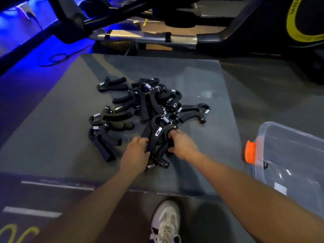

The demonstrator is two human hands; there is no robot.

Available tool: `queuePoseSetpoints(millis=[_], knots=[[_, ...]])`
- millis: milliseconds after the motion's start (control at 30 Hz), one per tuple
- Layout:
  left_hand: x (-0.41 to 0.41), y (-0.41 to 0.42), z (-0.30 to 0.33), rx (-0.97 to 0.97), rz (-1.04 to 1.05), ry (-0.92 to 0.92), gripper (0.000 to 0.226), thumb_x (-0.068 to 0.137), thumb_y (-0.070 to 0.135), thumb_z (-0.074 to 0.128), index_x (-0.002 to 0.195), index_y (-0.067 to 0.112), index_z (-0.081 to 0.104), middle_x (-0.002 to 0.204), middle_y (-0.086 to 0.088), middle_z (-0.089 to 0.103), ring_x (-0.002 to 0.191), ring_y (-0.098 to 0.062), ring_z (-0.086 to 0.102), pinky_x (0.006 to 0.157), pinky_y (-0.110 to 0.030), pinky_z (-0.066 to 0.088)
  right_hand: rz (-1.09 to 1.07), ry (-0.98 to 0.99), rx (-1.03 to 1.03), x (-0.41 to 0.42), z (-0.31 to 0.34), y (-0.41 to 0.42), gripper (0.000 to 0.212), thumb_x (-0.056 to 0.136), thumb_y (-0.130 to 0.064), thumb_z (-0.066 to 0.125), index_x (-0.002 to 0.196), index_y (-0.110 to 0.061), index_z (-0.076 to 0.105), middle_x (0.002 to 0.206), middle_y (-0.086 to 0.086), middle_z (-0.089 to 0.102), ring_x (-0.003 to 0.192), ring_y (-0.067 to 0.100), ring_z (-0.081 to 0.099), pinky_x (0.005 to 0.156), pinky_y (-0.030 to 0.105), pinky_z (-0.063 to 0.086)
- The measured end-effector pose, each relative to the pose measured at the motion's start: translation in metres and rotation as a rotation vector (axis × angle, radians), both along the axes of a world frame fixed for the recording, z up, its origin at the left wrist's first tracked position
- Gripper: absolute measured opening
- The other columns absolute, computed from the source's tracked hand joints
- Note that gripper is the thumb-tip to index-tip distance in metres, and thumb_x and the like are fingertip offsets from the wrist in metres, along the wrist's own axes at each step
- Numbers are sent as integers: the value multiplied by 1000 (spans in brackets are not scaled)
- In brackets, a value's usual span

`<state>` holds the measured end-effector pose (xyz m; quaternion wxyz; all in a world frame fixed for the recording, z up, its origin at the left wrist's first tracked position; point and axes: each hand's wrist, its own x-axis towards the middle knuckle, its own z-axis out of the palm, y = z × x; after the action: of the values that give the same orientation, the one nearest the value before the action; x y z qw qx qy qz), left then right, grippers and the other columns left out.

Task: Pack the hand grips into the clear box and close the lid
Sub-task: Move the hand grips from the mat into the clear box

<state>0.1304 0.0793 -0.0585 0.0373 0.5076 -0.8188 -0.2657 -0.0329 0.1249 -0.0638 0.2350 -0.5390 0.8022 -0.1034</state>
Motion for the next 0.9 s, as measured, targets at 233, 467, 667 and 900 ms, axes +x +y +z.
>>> queuePoseSetpoints(millis=[233,467,667,900], knots=[[10,5,-17,62,-11,26,43,89,13,55,131,19,48,133,-2,47,125,-24,46,103,-41,41,133,118,30,-4,3,7,40,82,-13,67,121,-13,55,124,7,52,118,28,51,89,34,44],[-3,14,-3,57,-40,55,41,89,15,57,129,17,50,129,-3,50,119,-24,53,99,-40,45,182,174,-8,-22,22,28,33,84,-25,65,117,-18,63,120,2,59,115,24,55,89,33,45],[-63,35,44,-52,-185,97,40,90,18,55,129,19,50,129,-3,50,120,-24,52,100,-39,44,-8,179,-138,-89,68,85,28,81,-28,68,107,-17,68,107,4,68,104,28,62,84,37,51],[-182,82,75,-87,-375,170,39,87,16,59,126,16,53,126,-7,52,119,-26,53,101,-40,44,-367,179,-221,-187,104,174,24,79,-23,72,99,-11,72,86,11,66,89,31,63,74,35,49]])
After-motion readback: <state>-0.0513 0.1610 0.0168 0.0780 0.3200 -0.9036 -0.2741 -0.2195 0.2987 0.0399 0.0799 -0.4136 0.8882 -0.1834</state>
